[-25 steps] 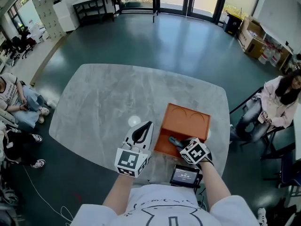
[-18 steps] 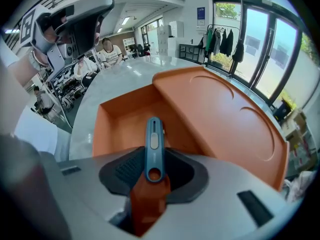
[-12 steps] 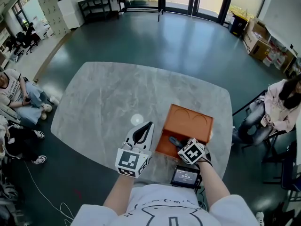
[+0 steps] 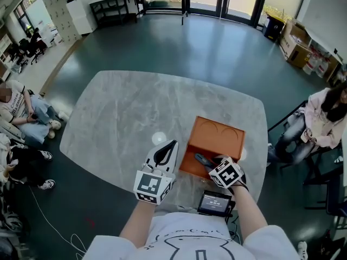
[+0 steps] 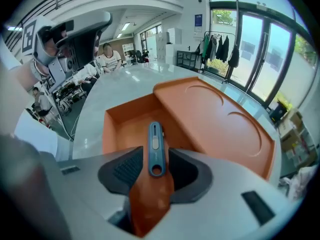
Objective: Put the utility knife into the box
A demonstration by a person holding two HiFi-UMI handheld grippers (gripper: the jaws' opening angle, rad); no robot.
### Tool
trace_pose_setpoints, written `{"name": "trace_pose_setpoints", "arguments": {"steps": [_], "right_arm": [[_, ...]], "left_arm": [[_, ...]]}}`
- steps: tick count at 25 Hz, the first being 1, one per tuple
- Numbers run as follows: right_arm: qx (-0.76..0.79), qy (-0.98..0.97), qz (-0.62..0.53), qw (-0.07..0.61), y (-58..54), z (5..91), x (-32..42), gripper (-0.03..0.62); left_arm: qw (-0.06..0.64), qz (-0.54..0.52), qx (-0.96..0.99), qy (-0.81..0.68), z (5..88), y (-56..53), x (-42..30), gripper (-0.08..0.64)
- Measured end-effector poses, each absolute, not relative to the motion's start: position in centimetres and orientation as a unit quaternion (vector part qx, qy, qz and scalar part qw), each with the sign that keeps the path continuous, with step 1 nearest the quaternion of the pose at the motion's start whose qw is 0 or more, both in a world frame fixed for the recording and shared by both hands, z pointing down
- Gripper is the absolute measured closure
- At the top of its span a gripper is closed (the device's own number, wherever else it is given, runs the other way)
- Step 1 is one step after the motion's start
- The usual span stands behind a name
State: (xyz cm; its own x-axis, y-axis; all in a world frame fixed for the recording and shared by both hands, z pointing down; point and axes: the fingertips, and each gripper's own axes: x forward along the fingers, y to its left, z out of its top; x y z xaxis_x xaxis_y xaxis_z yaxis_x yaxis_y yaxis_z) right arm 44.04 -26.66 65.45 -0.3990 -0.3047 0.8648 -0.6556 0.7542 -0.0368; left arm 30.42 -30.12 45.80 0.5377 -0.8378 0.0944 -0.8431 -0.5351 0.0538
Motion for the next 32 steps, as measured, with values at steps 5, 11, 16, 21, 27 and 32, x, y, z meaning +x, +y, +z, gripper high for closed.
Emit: {"name": "trace_pose_setpoints", "arguments": {"steps": [5, 11, 16, 21, 27, 32], "right_arm": [[0.348, -0.819, 0.193, 0.414, -26.8, 61.7, 44.7, 0.437], [0.428, -0.829, 0.19, 0.306, -26.0, 56.4, 44.6, 0.464], [0.486, -0.833, 0.162, 0.21, -23.6, 50.8, 43.6, 0.539], [0.511, -0.837, 0.113, 0.161, -21.3, 46.5, 41.4, 0.581], [0.538, -0.834, 0.084, 0.089, -17.7, 42.3, 39.4, 0.583], [0.561, -0.823, 0.063, 0.064, -15.8, 40.6, 39.7, 0.583]], "left_arm": [[0.044, 0.026, 0.886, -0.461, 44.5, -29.8, 30.9, 0.545], [0.038, 0.015, 0.899, -0.435, 44.2, -28.8, 30.6, 0.545], [0.033, 0.007, 0.908, -0.417, 43.1, -27.0, 29.5, 0.545], [0.024, -0.006, 0.916, -0.401, 41.7, -25.5, 28.6, 0.545], [0.008, -0.018, 0.924, -0.383, 39.8, -22.9, 27.5, 0.545], [-0.005, -0.029, 0.928, -0.372, 38.4, -21.3, 27.6, 0.545]]}}
